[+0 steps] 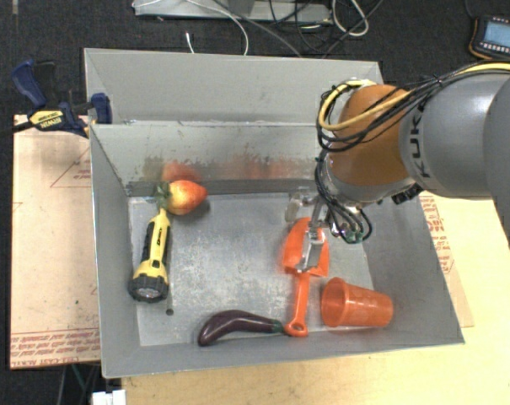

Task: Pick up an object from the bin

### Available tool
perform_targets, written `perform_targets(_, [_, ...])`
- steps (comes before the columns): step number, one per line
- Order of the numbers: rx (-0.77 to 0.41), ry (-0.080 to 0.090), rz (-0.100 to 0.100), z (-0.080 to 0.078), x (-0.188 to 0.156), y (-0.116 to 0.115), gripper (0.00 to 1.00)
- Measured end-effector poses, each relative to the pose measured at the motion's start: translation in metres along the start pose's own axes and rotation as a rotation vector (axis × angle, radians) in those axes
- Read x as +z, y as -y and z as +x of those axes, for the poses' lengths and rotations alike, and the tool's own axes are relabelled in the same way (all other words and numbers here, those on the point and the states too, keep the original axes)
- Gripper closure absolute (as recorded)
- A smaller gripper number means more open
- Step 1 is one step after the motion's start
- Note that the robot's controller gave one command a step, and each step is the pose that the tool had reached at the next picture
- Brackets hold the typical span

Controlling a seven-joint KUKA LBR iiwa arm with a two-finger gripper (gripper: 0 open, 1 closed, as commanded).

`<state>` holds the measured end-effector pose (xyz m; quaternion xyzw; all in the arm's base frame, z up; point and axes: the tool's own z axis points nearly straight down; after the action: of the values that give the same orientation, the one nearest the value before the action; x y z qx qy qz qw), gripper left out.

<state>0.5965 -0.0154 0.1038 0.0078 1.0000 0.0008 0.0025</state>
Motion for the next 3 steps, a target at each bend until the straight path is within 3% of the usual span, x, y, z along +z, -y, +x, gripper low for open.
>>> perform_targets(1, [-0.011,0.004,0.002,-0.036,0.034,0.055,0.0])
perform_targets(2, [0.012,0.006,-0.004,-0.006,0.034,0.068,0.0])
perform_targets(3, [0.29,0.011,-0.004,-0.03,0.032,0.059,0.0])
